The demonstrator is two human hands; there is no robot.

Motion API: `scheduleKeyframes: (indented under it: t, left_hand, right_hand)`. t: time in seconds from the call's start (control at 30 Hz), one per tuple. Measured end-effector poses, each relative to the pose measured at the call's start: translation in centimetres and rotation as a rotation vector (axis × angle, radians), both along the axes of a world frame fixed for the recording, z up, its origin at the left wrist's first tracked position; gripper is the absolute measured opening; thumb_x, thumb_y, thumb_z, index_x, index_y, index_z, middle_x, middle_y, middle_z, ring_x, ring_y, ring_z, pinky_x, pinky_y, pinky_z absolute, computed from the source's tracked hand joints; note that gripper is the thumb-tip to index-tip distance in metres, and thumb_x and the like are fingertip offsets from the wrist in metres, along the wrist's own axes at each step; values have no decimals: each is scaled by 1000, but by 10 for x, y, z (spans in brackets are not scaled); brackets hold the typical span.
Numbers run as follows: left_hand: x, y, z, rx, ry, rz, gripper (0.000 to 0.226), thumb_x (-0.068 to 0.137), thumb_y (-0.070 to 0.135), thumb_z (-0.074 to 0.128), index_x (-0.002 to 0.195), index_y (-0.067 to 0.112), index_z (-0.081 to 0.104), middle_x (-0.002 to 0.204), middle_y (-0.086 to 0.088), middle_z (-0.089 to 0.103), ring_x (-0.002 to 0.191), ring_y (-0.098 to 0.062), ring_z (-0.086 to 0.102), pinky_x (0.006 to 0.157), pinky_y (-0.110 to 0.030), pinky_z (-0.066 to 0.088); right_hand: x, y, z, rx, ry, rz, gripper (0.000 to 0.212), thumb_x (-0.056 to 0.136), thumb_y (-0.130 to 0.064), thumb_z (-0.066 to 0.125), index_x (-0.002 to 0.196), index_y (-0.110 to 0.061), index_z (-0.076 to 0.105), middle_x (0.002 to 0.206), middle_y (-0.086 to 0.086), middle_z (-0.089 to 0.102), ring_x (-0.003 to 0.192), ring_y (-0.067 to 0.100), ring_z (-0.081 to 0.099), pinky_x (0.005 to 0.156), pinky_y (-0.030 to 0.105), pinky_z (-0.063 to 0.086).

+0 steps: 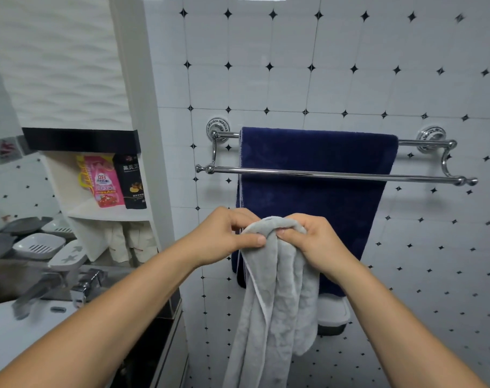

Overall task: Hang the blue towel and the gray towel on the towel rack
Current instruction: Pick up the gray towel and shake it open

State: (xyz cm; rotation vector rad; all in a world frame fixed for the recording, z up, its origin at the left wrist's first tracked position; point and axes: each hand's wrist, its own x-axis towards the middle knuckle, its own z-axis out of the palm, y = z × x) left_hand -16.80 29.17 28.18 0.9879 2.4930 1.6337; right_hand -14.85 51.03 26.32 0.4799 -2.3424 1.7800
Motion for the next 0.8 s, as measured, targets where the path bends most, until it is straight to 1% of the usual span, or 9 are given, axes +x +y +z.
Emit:
scheduleKeyframes:
  t: [0.17, 0.3, 0.37, 0.43, 0.5, 0.53, 0.67, 0.73, 0.8]
  left_hand:
    - [-9, -2, 14, 83, -18, 135, 8, 70, 2, 83, 74, 7, 77, 82, -13, 72, 74, -13, 66, 70, -27, 52]
    - [-14, -4, 32, 67, 44, 197, 17, 65, -7, 82, 70, 9, 77, 70, 6, 76, 65, -3, 67, 62, -15, 50]
    - [-18, -10, 42, 131, 100, 260, 26, 65, -6, 82, 64, 20, 77, 70, 8, 76, 67, -2, 68, 63, -14, 50]
    - [-26, -18, 49, 190, 136, 329, 30, 66, -3, 82, 60, 26, 77, 69, 10, 75, 67, -1, 67, 63, -14, 50]
    - [-29, -19, 48, 118, 176, 384, 34, 66, 1, 83, 59, 33, 76, 68, 12, 74, 67, -2, 66, 65, -15, 52]
    - [-29, -17, 44, 59, 196, 406, 35, 66, 3, 84, 58, 35, 75, 67, 13, 73, 68, 0, 65, 66, -14, 51]
    - [-35, -24, 21, -66, 191, 516, 25, 67, 4, 85, 63, 26, 74, 69, 5, 72, 69, -5, 64, 66, -15, 51]
    - [-40, -35, 13, -99, 123, 565, 15, 66, 2, 85, 73, 14, 77, 75, -6, 74, 73, -17, 65, 73, -28, 54]
    - [-43, -43, 6, -120, 75, 569, 16, 65, 1, 85, 75, 11, 78, 75, -10, 75, 69, -16, 63, 70, -29, 53]
  right_hand:
    - [5, 1, -3, 108, 24, 101, 7, 86, -23, 72, 93, -22, 72, 90, 0, 73, 81, 9, 69, 69, 21, 53]
    - [16, 20, -20, 172, -174, 221, 45, 70, -30, 87, 109, -25, 65, 104, -3, 73, 96, 15, 71, 79, 30, 57]
    - [24, 31, -39, 385, -342, 309, 50, 66, -34, 88, 110, -22, 67, 109, -3, 73, 102, 17, 69, 86, 34, 57]
    - [31, 39, -60, 816, -462, 302, 49, 59, -45, 86, 99, -22, 69, 104, -1, 73, 97, 21, 69, 88, 41, 57]
    - [35, 47, -73, 1203, -463, 212, 44, 59, -50, 82, 92, -28, 63, 98, -5, 68, 88, 20, 65, 82, 38, 58]
    - [34, 52, -74, 1256, -439, 162, 44, 62, -47, 79, 98, -30, 59, 100, -5, 66, 88, 19, 64, 79, 36, 57]
    - [31, 82, -60, 1090, -341, -26, 34, 71, -36, 66, 102, -28, 54, 94, -3, 64, 80, 15, 63, 71, 34, 56]
    - [28, 101, -51, 994, -249, -141, 17, 78, -37, 67, 88, -25, 60, 84, -2, 65, 74, 8, 62, 66, 31, 54]
    - [26, 116, -42, 939, -135, -253, 25, 84, -42, 67, 67, -28, 54, 68, -8, 58, 63, 2, 55, 53, 20, 42]
